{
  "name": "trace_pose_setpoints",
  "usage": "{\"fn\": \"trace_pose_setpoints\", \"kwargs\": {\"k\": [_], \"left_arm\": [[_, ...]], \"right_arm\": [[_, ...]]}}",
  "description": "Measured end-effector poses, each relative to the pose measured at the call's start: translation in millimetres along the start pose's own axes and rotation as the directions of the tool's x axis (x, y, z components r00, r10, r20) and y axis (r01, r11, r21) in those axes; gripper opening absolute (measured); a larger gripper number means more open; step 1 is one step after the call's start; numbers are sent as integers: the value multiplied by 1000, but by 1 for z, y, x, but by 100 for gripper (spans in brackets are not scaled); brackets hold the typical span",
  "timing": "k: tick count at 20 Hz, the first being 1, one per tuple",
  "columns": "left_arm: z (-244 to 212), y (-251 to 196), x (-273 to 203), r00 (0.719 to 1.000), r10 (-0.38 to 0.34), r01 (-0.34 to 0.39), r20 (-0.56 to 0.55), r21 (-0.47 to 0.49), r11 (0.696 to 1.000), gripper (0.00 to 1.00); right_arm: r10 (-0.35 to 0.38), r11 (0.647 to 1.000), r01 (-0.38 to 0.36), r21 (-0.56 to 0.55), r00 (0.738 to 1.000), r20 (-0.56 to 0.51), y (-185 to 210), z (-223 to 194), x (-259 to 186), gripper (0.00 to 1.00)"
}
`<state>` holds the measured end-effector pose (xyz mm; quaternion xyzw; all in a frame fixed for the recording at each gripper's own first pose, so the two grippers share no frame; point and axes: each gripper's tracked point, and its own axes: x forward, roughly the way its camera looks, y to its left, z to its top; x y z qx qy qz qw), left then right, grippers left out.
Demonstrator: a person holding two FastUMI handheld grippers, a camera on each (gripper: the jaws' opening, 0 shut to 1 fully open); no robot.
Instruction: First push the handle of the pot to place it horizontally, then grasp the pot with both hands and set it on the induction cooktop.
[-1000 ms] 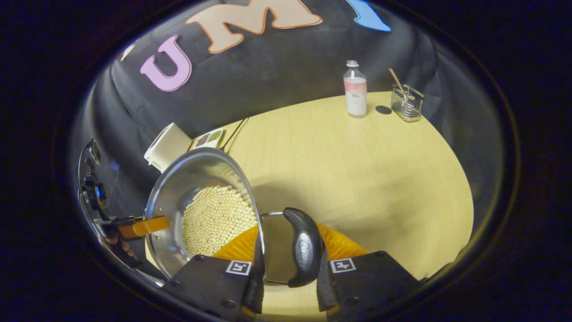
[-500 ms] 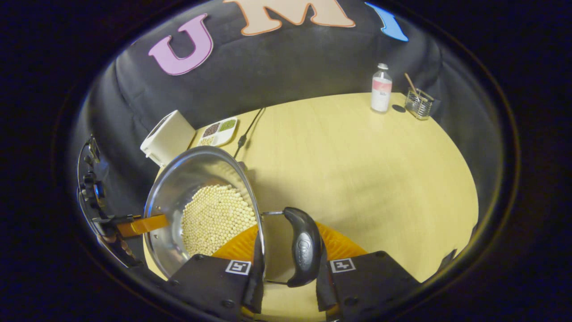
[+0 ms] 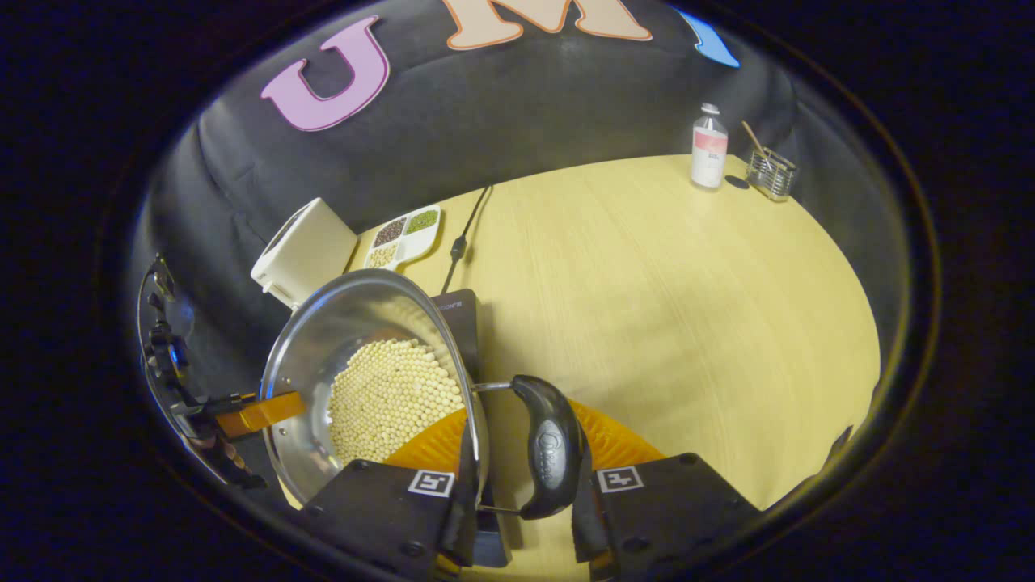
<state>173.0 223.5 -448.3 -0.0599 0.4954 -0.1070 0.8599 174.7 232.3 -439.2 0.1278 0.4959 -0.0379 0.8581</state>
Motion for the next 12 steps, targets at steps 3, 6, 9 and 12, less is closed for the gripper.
{"fn": "trace_pose_setpoints", "kwargs": {"k": [3,6,9,12], "left_arm": [[8,12,2,1000,26,-26,14,28,999,58],[17,28,2,998,59,-61,33,79,995,60],[21,35,2,995,89,-93,44,90,992,63],[30,38,0,987,145,-151,66,91,984,70]], "right_arm": [[0,1000,0,13,1000,3,11,0,10,43],[13,999,-12,35,1000,-12,23,-4,19,44],[-3,1000,4,29,1000,-1,27,-4,23,48],[-38,999,38,10,999,5,25,-4,24,58]]}}
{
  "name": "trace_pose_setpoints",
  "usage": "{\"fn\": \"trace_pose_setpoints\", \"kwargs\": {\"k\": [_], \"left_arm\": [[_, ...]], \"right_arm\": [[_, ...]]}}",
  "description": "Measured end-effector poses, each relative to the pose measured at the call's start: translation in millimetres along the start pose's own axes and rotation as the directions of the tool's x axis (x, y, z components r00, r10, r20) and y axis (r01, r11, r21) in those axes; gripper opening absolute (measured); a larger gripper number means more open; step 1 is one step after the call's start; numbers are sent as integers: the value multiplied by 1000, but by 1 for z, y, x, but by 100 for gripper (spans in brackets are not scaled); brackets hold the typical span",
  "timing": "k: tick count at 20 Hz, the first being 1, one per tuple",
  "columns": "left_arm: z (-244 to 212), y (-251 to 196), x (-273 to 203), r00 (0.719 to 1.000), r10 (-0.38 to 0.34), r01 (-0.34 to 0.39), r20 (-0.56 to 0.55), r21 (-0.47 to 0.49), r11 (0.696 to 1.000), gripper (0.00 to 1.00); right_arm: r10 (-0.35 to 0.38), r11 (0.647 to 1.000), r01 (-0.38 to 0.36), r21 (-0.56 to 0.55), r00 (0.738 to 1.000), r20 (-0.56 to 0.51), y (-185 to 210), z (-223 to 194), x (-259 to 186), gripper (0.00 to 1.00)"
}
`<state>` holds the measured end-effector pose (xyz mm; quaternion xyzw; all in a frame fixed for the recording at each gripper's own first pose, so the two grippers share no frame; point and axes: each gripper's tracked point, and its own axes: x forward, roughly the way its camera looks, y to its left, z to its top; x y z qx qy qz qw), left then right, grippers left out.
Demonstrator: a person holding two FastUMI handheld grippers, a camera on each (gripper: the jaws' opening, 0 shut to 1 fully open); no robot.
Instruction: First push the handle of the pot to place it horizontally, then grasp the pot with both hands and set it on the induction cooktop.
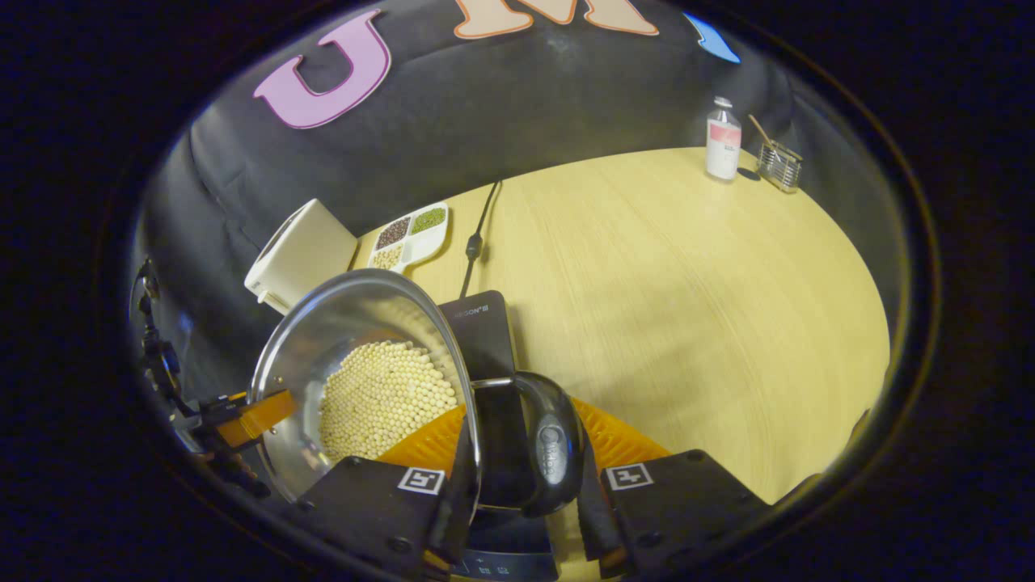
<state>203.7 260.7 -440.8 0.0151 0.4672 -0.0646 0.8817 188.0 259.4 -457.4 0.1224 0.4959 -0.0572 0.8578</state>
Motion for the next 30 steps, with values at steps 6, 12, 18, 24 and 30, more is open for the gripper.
{"fn": "trace_pose_setpoints", "kwargs": {"k": [6,12,18,24,30], "left_arm": [[14,5,-12,997,53,-55,60,28,998,85],[20,17,-36,983,125,-119,138,-54,991,98],[44,-6,-82,956,144,-137,254,-45,990,97],[56,-67,-147,926,159,-143,343,-70,987,96],[75,-148,-220,879,157,-134,451,-81,988,97]], "right_arm": [[-27,1000,27,14,999,37,-6,17,-10,70],[-29,999,25,35,993,110,-21,38,-41,95],[61,997,-71,43,978,197,-22,58,-81,100],[141,989,-150,6,940,312,-68,83,-139,99],[212,977,-198,-78,877,432,-122,94,-211,99]]}}
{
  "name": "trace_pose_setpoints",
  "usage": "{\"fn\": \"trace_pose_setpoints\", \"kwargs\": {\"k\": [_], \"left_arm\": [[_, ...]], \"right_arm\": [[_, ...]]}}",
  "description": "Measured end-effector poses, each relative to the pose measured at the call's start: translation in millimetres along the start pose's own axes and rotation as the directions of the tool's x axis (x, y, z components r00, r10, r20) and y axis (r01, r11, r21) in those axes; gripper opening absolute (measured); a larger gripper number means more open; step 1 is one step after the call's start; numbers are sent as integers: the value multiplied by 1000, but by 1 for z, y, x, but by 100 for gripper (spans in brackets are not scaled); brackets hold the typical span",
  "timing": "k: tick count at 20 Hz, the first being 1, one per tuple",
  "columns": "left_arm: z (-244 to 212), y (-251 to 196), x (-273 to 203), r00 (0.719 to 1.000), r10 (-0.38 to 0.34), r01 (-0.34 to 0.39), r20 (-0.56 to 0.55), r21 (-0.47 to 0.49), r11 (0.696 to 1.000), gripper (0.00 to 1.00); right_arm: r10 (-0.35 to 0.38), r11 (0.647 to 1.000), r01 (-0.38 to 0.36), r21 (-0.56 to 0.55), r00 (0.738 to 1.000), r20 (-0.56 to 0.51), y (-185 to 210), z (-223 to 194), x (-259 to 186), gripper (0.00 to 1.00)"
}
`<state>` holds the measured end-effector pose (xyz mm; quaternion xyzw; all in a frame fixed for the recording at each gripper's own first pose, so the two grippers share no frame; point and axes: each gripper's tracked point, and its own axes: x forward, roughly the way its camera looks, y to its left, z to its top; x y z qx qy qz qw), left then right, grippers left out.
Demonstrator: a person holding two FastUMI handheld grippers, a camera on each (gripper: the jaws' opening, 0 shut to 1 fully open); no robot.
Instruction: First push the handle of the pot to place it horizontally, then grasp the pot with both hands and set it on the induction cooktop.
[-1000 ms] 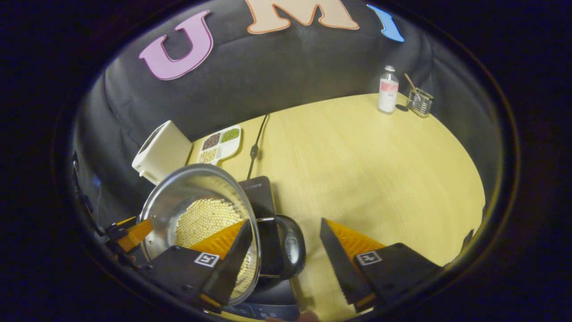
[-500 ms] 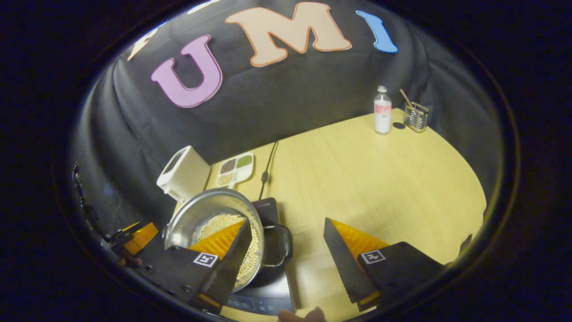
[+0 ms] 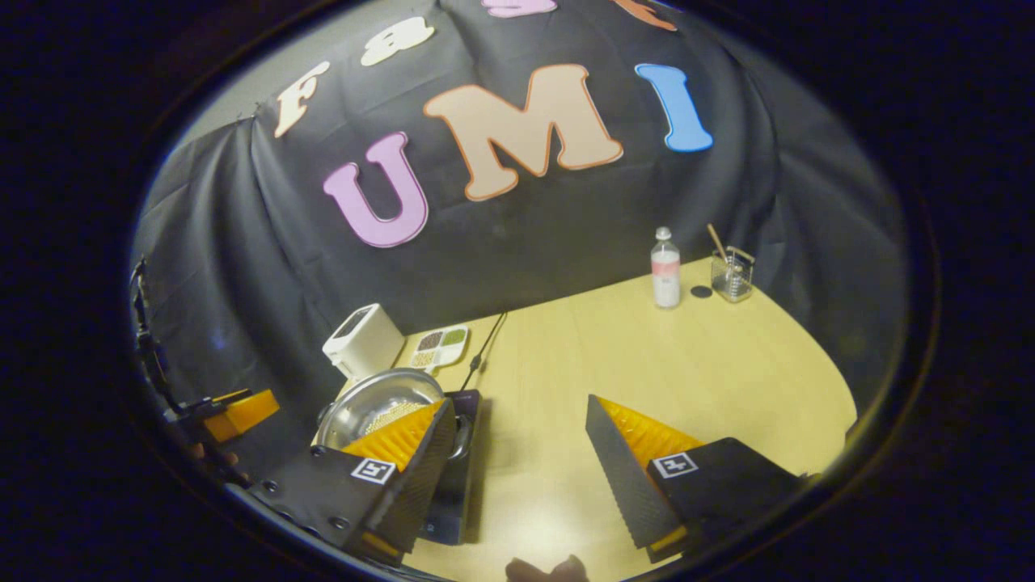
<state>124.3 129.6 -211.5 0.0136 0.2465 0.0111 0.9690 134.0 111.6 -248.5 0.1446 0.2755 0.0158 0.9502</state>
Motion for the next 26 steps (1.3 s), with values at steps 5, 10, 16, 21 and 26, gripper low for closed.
{"fn": "trace_pose_setpoints", "kwargs": {"k": [5,10,16,21,26], "left_arm": [[52,-58,-62,987,-53,45,150,51,998,96],[94,-86,-111,953,-116,92,279,96,991,97],[99,-95,-175,912,-153,143,382,55,988,96],[104,-83,-217,901,-106,90,420,58,994,96],[115,-99,-233,901,-67,66,429,17,998,94]], "right_arm": [[14,1000,-14,5,993,120,-30,41,-65,98],[-38,997,52,-53,967,253,-52,65,-139,92],[-57,980,121,-160,932,357,-47,73,-223,92],[-7,983,85,-160,900,436,-27,106,-259,92],[37,961,100,-259,878,477,-38,140,-281,94]]}}
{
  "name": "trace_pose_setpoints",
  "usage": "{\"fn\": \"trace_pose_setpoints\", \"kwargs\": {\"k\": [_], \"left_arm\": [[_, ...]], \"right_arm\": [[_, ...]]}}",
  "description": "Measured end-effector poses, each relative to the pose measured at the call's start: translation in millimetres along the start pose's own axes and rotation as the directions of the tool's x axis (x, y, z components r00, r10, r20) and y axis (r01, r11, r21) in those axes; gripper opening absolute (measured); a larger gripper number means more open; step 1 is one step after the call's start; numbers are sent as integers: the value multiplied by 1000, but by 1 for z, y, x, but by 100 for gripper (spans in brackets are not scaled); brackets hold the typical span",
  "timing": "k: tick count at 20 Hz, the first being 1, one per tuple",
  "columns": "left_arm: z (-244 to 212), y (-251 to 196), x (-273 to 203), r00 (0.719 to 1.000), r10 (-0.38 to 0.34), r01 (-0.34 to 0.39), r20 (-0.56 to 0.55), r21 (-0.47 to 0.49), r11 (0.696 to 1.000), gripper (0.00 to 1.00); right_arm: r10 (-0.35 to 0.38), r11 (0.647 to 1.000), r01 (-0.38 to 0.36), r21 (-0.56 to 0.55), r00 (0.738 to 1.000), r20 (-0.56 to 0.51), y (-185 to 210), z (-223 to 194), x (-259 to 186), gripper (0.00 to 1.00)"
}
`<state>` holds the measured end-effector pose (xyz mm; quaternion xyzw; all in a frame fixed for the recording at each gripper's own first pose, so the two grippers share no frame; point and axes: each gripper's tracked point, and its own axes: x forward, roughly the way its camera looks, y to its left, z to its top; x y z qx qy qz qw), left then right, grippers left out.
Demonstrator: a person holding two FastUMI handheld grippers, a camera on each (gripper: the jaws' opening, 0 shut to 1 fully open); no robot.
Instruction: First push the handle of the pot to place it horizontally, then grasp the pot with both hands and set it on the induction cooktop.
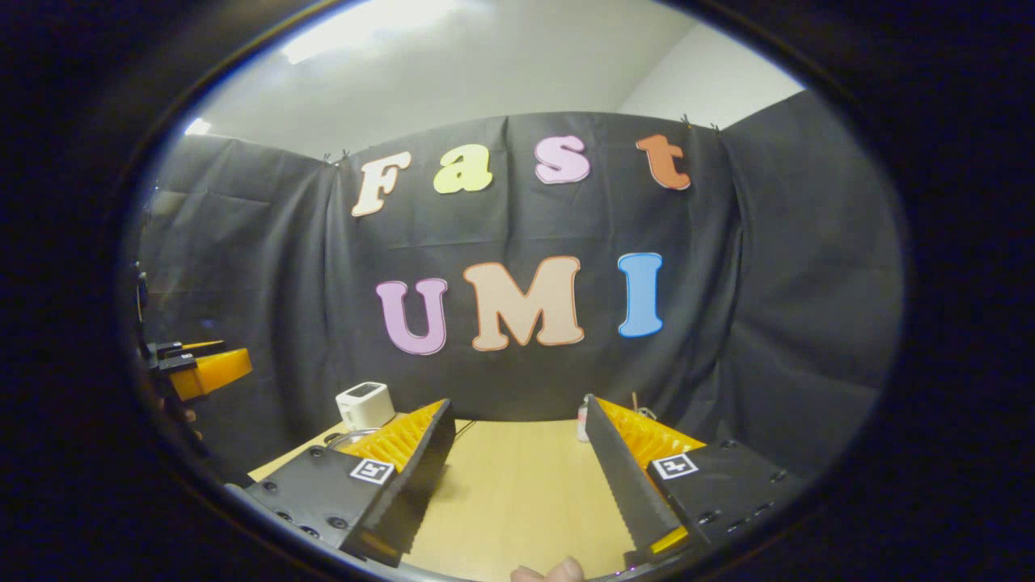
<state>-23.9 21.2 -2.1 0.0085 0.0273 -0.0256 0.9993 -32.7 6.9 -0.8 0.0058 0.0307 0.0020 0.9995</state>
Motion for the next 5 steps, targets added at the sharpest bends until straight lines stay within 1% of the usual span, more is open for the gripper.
{"fn": "trace_pose_setpoints", "kwargs": {"k": [2,5], "left_arm": [[-3,-16,-2,1000,0,0,-16,-28,1000,92],[8,-39,-2,1000,-9,9,7,-38,999,92]], "right_arm": [[-10,1000,11,-27,1000,22,-21,10,-6,95],[-15,1000,14,6,1000,26,-44,14,-10,96]]}}
